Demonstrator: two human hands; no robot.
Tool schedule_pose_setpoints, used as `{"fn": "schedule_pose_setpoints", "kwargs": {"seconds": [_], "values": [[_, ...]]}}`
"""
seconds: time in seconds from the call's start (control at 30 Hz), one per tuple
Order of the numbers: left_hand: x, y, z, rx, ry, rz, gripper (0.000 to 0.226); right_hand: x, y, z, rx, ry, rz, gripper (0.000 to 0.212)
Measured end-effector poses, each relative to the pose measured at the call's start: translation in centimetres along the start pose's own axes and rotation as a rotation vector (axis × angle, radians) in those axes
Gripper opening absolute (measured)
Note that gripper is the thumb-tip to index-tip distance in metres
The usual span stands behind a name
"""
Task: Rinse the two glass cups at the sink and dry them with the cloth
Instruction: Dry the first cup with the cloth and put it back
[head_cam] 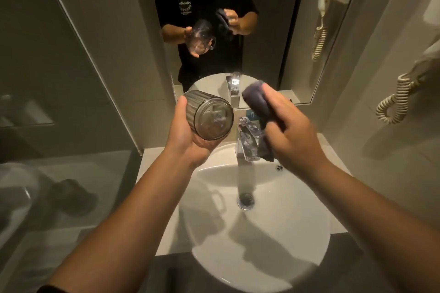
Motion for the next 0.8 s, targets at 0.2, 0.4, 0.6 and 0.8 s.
{"fn": "schedule_pose_setpoints", "kwargs": {"seconds": [0.2, 0.4, 0.6, 0.8], "values": [[-0.8, -0.5, 1.1, -0.111, -0.206, -0.104, 0.065, 1.3, -1.9, 3.2, -0.518, -0.28, -0.779, 0.045], [-0.8, -0.3, 0.0, 0.015, -0.113, -0.063, 0.07, 1.6, -0.7, 3.9, -0.677, -0.359, -0.91, 0.047], [-1.0, -0.7, -0.5, 0.044, -0.035, -0.031, 0.073, -0.1, 0.0, 4.7, -0.608, -0.264, -0.795, 0.039], [-0.8, -0.7, 0.0, 0.021, 0.043, 0.007, 0.071, -1.3, 1.5, 5.0, -0.592, -0.181, -0.607, 0.04]]}}
Point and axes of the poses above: each hand's wrist, its own x-axis towards the middle knuckle, its own z-axis out of the palm, y = z × x, the point moved 2 cm from there along x, towards the middle knuckle, and after that the axes turned 1 degree about x, right-handed, at the moved point
